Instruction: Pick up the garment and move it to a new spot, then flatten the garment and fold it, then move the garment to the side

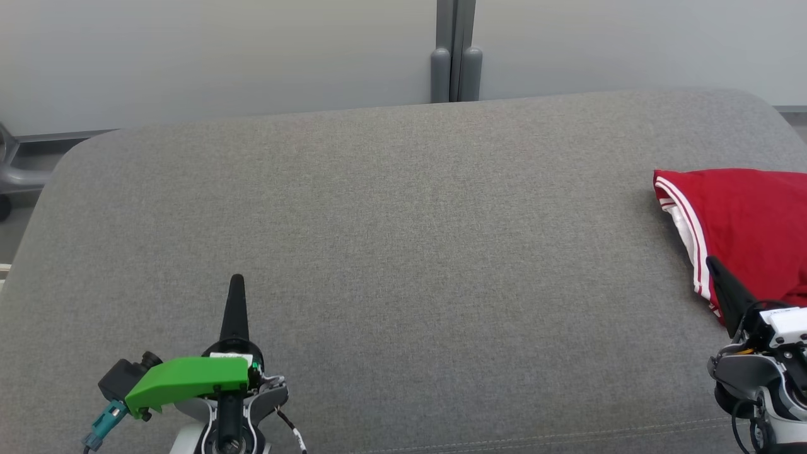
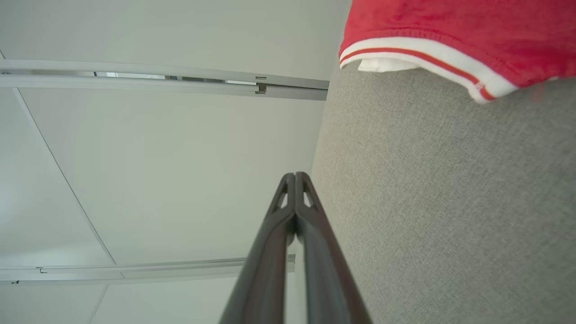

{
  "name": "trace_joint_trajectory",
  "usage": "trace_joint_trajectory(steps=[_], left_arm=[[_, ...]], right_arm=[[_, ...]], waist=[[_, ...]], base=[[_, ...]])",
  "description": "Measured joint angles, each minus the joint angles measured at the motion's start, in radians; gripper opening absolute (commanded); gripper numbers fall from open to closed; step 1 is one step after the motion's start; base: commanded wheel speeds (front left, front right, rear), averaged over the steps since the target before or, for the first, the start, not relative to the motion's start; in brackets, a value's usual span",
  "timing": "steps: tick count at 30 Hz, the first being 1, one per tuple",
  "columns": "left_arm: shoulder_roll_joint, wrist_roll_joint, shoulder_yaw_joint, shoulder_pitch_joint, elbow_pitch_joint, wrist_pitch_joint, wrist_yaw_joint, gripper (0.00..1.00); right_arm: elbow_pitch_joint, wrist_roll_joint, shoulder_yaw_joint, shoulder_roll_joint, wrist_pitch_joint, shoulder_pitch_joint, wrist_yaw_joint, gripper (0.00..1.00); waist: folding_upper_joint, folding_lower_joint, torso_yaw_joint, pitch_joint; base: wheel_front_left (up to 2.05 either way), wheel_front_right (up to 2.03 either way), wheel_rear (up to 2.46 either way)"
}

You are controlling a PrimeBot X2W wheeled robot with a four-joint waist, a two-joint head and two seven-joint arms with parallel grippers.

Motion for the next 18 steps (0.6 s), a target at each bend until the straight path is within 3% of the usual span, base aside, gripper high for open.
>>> trace_joint_trajectory(steps=[18], left_arm=[[-0.018, -0.121, -0.002, -0.021, 0.014, -0.007, -0.022, 0.00]], right_arm=[[0.047, 0.125, -0.043, -0.003, 0.050, -0.040, 0.000, 0.00]], waist=[[0.0000, 0.0000, 0.001, 0.005]], base=[[0.00, 0.00, 0.00]])
